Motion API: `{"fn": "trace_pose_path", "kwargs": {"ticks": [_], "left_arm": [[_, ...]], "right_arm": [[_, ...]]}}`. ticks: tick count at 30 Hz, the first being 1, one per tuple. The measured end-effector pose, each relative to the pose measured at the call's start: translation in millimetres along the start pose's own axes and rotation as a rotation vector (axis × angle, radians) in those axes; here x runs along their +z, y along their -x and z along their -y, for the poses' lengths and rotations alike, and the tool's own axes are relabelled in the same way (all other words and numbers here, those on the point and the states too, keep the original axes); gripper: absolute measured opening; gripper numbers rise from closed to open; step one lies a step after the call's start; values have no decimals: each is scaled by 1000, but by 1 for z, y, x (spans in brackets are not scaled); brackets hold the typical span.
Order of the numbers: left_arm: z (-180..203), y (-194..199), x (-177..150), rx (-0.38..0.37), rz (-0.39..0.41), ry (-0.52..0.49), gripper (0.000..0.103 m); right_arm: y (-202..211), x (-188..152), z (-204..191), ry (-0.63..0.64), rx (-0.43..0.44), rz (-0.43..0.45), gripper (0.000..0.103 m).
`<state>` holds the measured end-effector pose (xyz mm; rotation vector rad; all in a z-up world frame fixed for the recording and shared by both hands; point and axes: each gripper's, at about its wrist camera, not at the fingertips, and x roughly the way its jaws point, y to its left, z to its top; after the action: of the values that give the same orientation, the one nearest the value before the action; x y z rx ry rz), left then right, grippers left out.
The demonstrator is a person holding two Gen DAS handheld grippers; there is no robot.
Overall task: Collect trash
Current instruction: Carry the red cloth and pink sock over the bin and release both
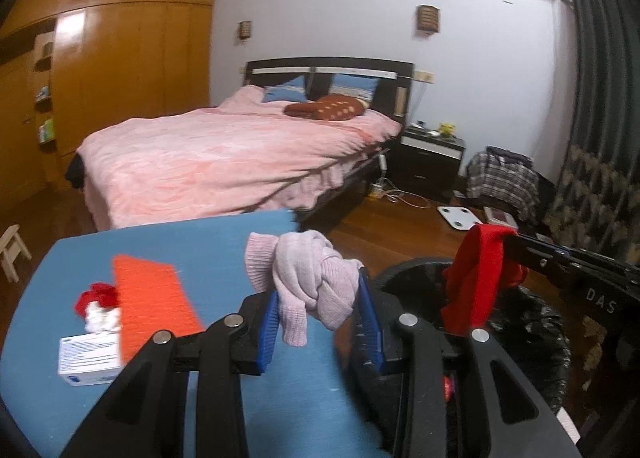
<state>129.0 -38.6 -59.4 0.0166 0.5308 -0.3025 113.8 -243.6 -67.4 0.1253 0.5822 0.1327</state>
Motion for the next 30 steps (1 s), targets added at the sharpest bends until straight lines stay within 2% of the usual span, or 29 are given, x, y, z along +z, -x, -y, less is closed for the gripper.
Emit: {"fn": "trace_pose_path", "kwargs": {"ticks": [10,19,22,23,24,25,26,28,30], "left_arm": [[60,-28,-2,-111,-32,-60,36],[99,-53,-2,-174,-61,-98,36],[102,-59,-3,-192,-76,-96,42],[103,-60,-3,-192,-78,-94,46],[104,-61,-3,-195,-81,-95,56],[104,-61,-3,-195,-77,-96,61],[104,-60,-4,-193,-73,-100,62],[102,-59,-4,-187,-72,-103,65],[96,-57,-4,-177,-72,-100,67]], "right_arm": [[9,-16,55,-45,-97,-10,6],[7,-30,91,-79,-145,-33,8],[4,-36,99,-86,-157,-46,10],[3,-38,102,-88,-163,-53,16],[3,-39,104,-92,-168,-55,21],[3,-40,105,-99,-176,-53,31],[4,-41,107,-104,-178,-53,37],[5,-44,108,-111,-187,-51,39],[6,-46,109,-119,-194,-45,56]]}}
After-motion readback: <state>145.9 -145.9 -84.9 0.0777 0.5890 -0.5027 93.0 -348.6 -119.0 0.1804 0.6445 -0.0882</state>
